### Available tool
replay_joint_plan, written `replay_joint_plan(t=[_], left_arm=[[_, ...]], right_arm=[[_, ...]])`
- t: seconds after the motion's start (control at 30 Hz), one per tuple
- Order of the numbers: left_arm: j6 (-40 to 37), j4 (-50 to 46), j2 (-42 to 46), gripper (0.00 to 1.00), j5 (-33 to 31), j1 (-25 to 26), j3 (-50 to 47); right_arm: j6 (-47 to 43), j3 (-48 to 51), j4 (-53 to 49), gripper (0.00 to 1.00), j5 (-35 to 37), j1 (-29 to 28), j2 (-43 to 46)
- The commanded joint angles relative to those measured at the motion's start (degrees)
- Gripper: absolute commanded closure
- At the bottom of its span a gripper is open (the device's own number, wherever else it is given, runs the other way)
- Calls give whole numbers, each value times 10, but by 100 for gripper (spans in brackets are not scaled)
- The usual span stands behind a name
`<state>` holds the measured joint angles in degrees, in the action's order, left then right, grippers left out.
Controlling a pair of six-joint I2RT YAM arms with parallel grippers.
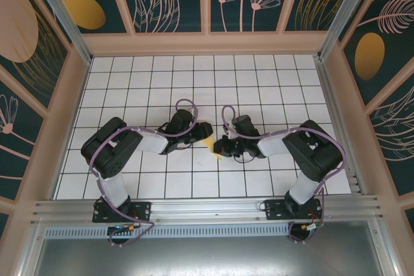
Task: Fold a paper plane with a square sheet of paper (pick it up from the middle)
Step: Fold the wing for the fifth time at the center of the table.
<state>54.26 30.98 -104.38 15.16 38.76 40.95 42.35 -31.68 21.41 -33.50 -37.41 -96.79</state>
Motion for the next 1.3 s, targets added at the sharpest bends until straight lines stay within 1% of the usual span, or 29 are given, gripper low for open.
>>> replay_joint_plan(t=[0.0, 0.23, 0.37, 0.5, 0.57, 0.67, 0.7, 0.77, 0.83, 0.93, 1.03, 1.17, 1.27], left_arm=[[-30, -79, -17, 55, -25, -27, -8], [-87, -53, -9, 53, 2, -75, -7], [-100, -40, -3, 50, 14, -99, -2], [-127, -70, -5, 49, 38, -106, 35], [-128, -75, -9, 49, 50, -106, 42], [-118, -79, -17, 49, 81, -106, 39], [-105, -62, -17, 49, 96, -106, 26], [-74, -18, -13, 49, 103, -106, -9], [-52, 7, -9, 48, 101, -106, -35], [-31, 24, -7, 48, 100, -106, -47], [-10, 28, -6, 48, 107, -106, -47], [-8, 23, 0, 48, 109, -106, -49], [-16, 15, 1, 48, 108, -106, -46]], right_arm=[[-4, 49, -56, 100, 1, 5, -4], [1, 55, -46, 100, -12, 6, 1], [-2, 50, -48, 100, -21, 6, 2], [-2, 44, -48, 100, -23, 6, 6], [-1, 40, -50, 100, -19, 5, 14], [3, 24, -46, 100, -17, 5, 51], [1, 9, -52, 100, -14, 4, 60], [-1, -20, -52, 100, -19, 1, 63], [-1, -58, -55, 100, -16, -12, 48], [-2, -112, -77, 100, 16, -37, 3], [9, -145, -80, 100, 38, -54, -41], [9, -173, -89, 100, 49, -56, -80], [-9, -200, -141, 100, 61, -56, -113]])
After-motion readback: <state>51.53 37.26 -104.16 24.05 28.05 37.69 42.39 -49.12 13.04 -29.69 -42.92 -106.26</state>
